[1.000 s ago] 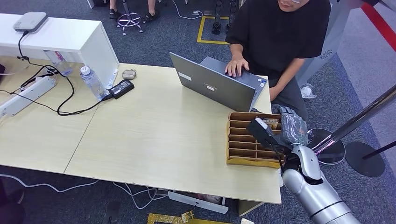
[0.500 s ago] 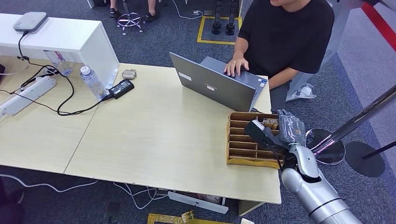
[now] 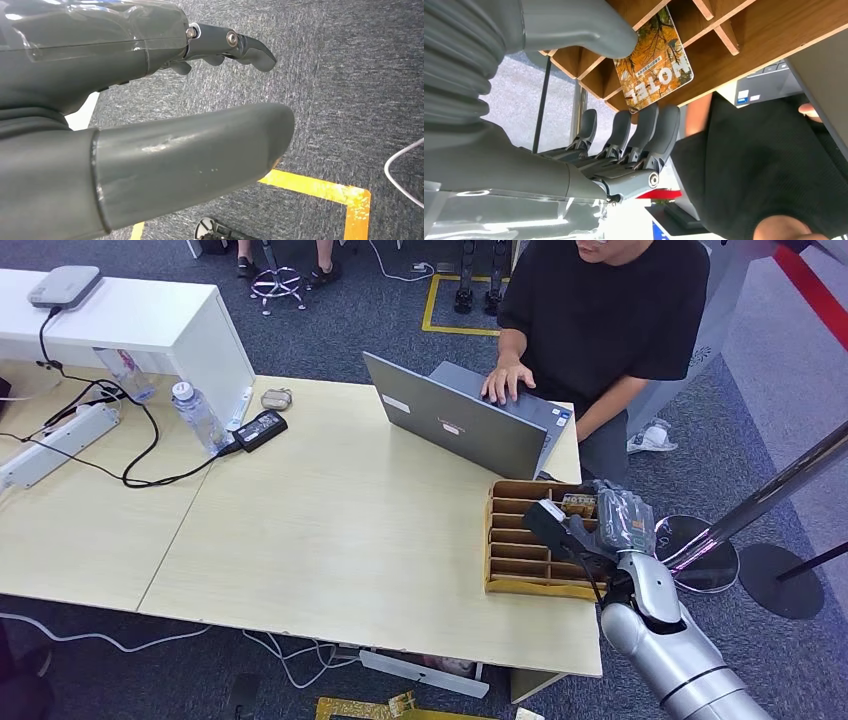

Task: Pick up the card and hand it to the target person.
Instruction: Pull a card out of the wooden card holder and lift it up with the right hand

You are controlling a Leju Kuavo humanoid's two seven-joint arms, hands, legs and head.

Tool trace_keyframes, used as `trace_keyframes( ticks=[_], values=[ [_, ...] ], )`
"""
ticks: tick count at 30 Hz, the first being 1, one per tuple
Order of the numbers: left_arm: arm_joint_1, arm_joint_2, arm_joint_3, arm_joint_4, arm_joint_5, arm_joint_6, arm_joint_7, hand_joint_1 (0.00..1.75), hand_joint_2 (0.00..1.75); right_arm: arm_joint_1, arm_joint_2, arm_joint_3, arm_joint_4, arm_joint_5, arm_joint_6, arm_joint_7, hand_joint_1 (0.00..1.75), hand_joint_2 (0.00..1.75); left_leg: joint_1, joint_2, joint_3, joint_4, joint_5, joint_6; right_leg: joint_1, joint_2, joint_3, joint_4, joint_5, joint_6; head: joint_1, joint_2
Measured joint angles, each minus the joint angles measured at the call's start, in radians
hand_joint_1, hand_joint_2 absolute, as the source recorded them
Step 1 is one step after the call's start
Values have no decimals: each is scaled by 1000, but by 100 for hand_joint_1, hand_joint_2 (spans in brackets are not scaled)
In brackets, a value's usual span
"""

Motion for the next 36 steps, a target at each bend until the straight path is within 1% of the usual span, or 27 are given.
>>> trace_keyframes(
  ticks=[8, 16, 31, 36],
  values=[
    [0, -3, 0, 0, -1, 0, -2, 0, 0, 6, 0, 0, -18, 14, 3, 11, 91, 175, 0, 0, 0, 0, 0, 0, 0, 0, 0, 0, 0, 0, 0, 0],
    [0, -4, 0, 0, -3, 0, -5, 0, 0, 7, 0, 7, -23, 16, 41, 17, 91, 175, 0, 0, 0, 0, 0, 0, 0, 0, 0, 0, 0, 0, 0, 0],
    [0, -4, 0, 0, -3, 0, -5, 0, 0, 7, 0, 16, -23, 17, 43, 17, 91, 175, 0, 0, 0, 0, 0, 0, 0, 0, 0, 0, 0, 0, 0, 0],
    [0, -4, 0, 0, -3, 0, -5, 0, 0, 6, 0, 20, -21, 18, 53, 13, 94, 175, 0, 0, 0, 0, 0, 0, 0, 0, 0, 0, 0, 0, 0, 0]
  ],
)
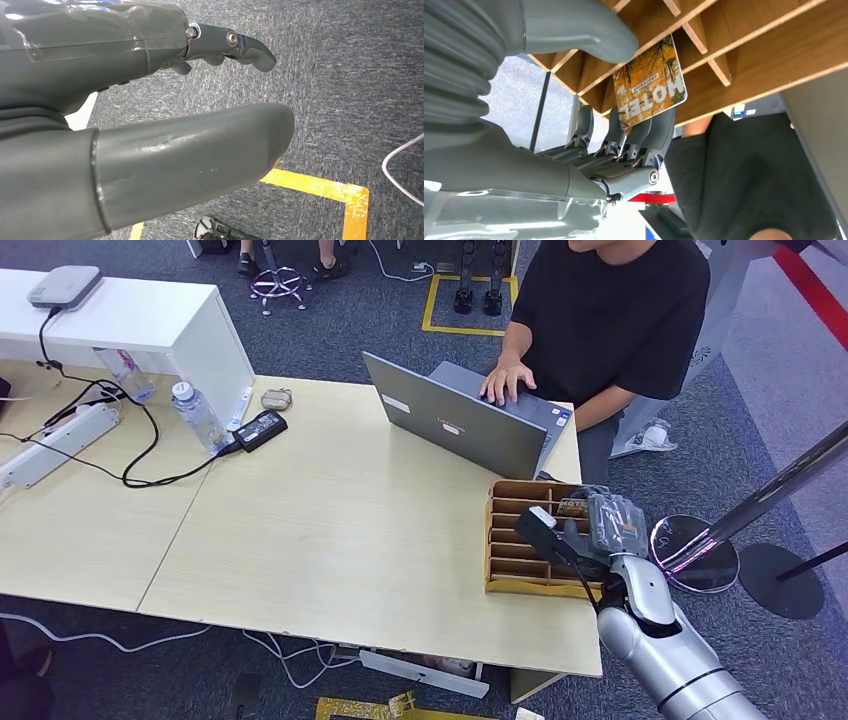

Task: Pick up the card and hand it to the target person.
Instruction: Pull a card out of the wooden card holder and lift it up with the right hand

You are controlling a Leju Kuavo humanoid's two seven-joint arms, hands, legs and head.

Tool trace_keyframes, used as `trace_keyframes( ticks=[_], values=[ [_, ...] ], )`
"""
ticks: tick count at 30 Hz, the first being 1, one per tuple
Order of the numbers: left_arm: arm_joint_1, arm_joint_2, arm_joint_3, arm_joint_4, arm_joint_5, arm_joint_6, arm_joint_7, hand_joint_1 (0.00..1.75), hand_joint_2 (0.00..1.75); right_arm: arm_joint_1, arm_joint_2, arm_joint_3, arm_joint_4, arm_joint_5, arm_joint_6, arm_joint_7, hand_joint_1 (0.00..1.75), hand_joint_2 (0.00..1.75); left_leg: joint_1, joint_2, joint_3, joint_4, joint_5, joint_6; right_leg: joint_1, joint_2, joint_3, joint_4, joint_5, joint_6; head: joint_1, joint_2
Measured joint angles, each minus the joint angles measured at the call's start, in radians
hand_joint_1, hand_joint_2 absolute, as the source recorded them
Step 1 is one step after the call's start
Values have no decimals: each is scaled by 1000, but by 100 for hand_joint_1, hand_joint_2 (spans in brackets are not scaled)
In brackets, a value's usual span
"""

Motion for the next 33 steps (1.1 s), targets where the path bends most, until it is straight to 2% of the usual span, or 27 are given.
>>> trace_keyframes(
  ticks=[4, 8, 18, 22, 28, 33],
  values=[
    [0, 0, 0, 0, -1, 0, 0, 0, 0, -8, 3, 5, 9, 8, 19, -12, 101, 175, 0, 0, 0, 0, 0, 0, 0, 0, 0, 0, 0, 0, 0, 0],
    [0, 0, 0, 0, -2, 0, 1, 0, 0, -17, 14, 7, 30, 15, 15, -26, 139, 175, 0, 0, 0, 0, 0, 0, 0, 0, 0, 0, 0, 0, 0, 0],
    [0, -2, 0, 0, -8, 0, 7, 0, 0, -24, 23, 8, 50, 32, -7, -22, 141, 175, 0, 0, 0, 0, 0, 0, 0, 0, 0, 0, 0, 0, 0, 0],
    [0, -2, 0, 0, -15, 0, 9, 0, 0, -24, 27, 9, 57, 35, -13, -24, 153, 175, 0, 0, 0, 0, 0, 0, 0, 0, 0, 0, 0, 0, 0, 0],
    [0, -2, 0, 0, -17, 0, 9, 0, 0, -24, 30, 10, 63, 35, -17, -25, 154, 175, 0, 0, 1, 0, 0, 0, 0, 0, 1, 0, 0, 0, 0, 0],
    [0, -3, 0, 0, -17, 0, 9, 0, 0, -24, 33, 11, 66, 41, -25, -25, 164, 175, 0, 0, 1, 0, 0, 0, 0, 0, 1, 0, 0, 1, 0, 0]
  ],
)
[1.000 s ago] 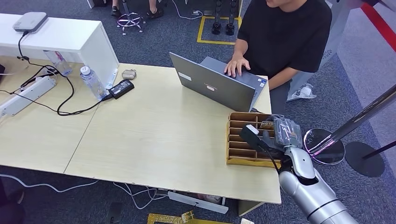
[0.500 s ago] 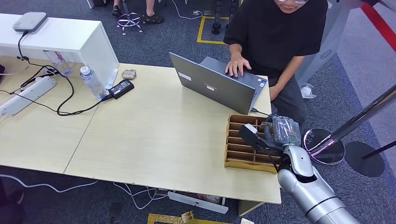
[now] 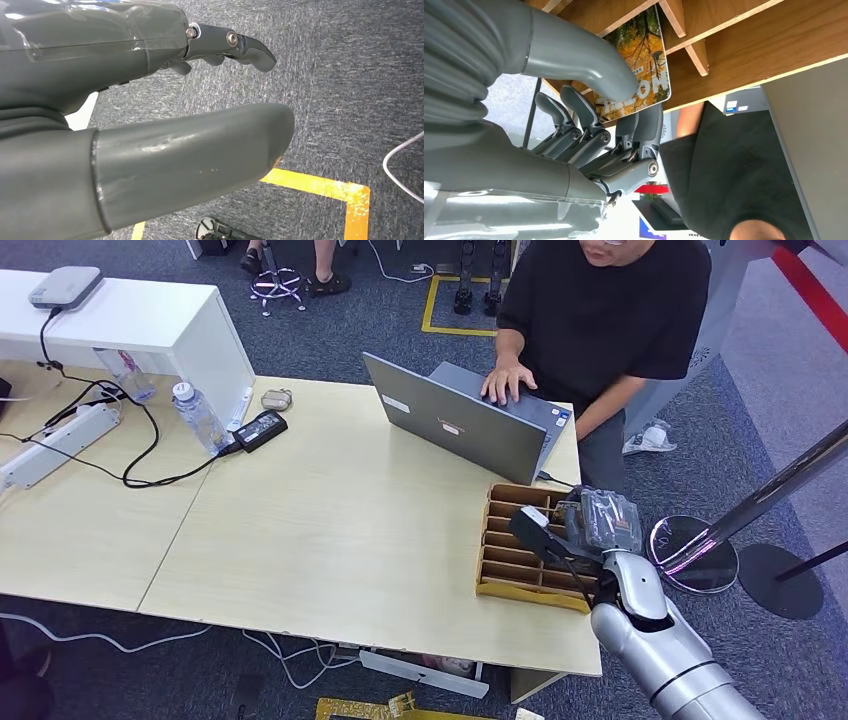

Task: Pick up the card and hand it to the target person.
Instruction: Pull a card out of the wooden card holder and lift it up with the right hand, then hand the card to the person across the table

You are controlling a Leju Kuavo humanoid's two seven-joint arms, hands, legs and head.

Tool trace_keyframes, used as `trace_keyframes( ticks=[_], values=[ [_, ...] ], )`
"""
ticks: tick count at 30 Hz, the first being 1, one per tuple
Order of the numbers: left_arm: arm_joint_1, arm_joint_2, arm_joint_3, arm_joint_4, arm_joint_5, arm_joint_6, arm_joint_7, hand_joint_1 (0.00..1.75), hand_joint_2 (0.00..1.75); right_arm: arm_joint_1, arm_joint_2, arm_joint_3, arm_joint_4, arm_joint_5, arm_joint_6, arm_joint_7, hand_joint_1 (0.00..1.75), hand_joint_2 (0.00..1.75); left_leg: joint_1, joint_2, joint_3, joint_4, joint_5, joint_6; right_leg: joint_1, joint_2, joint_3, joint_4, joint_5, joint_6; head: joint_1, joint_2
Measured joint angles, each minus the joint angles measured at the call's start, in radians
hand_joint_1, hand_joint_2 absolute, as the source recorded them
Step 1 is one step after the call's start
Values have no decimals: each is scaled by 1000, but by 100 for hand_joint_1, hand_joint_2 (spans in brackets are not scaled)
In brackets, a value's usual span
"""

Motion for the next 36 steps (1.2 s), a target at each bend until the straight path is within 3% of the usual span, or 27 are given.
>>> trace_keyframes(
  ticks=[20, 28, 32, 36],
  values=[
    [0, -6, 0, -2, -1, 2, 3, 0, 0, 42, -27, -7, -148, 70, -18, 66, 157, 175, 0, 0, 0, 0, 0, 0, 0, 0, 0, 0, 0, 0, 0, 0],
    [0, -7, 0, -2, 3, -1, -4, 0, 0, 56, -40, -14, -199, 100, -30, 83, 166, 175, 0, 0, 0, 0, 0, 0, 0, 0, 0, 0, 0, 0, 0, 0],
    [0, 7, 4, -4, 34, -40, -36, 0, 0, 59, -43, -27, -221, 104, -57, 84, 165, 175, 0, 0, 0, 0, 0, 0, 0, 0, 0, 0, 0, 0, 0, 0],
    [0, 36, 7, -5, 38, -87, -45, 0, 0, 53, -42, -46, -219, 91, -142, 59, 169, 175, 0, 0, 0, 0, 0, 0, 0, 0, 0, 0, 0, 0, 0, 0]
  ],
)
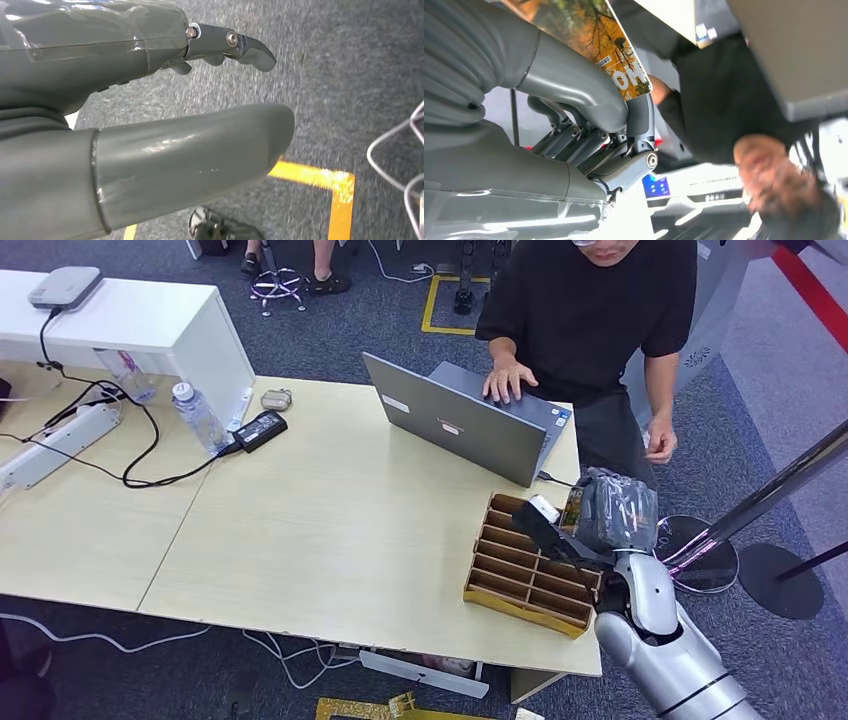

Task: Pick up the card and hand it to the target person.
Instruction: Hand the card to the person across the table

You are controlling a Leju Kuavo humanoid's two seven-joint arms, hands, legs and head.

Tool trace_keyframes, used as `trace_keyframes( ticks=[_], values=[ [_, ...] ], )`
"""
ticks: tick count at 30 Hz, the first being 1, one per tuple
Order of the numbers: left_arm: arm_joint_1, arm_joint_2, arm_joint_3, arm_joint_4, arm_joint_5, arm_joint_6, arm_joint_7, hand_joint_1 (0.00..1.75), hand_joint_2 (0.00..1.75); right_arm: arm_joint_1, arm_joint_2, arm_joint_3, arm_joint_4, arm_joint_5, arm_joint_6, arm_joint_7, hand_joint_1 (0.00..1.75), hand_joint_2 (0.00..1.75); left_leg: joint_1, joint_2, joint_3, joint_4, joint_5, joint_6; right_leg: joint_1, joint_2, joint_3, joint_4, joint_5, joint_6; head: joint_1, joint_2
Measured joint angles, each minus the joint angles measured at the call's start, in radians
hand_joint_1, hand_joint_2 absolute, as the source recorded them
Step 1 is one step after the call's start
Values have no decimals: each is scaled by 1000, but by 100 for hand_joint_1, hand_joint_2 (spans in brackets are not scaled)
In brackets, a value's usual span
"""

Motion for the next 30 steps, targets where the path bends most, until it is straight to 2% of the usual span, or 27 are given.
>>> trace_keyframes(
  ticks=[4, 12, 23, 26, 30],
  values=[
    [0, 14, 1, 0, 1, -9, 0, 0, 0, -19, 1, -23, 29, -32, -58, -34, 169, 175, 0, 0, 0, 0, 0, 0, 0, 0, 0, 0, 0, 0, 0, 0],
    [0, 17, 1, 0, 1, -11, 2, 0, 0, -32, 5, -41, 61, -48, -76, -48, 171, 175, 0, 0, 0, 0, 0, 0, 0, 0, 0, 0, 0, 0, 0, 0],
    [-5, 6, -3, 0, -5, 10, 33, 0, 0, -109, 50, -91, 202, -145, -223, -170, 175, 175, 0, 0, 0, 0, 0, 0, 0, 0, 0, 0, 0, 0, 0, 0],
    [-9, 0, -8, 0, -8, 21, 46, 0, 0, -130, 69, -121, 256, -98, -237, -227, 175, 175, 0, 0, -1, 0, 0, 0, 0, -1, 0, 0, 0, 0, 0, 0],
    [-11, -9, -18, -1, -9, 40, 57, 0, 0, -128, 105, -225, 290, 60, -239, -321, 171, 175, 0, 0, -1, 1, 0, 0, 0, 0, 0, 0, 0, 0, 0, 0]
  ],
)
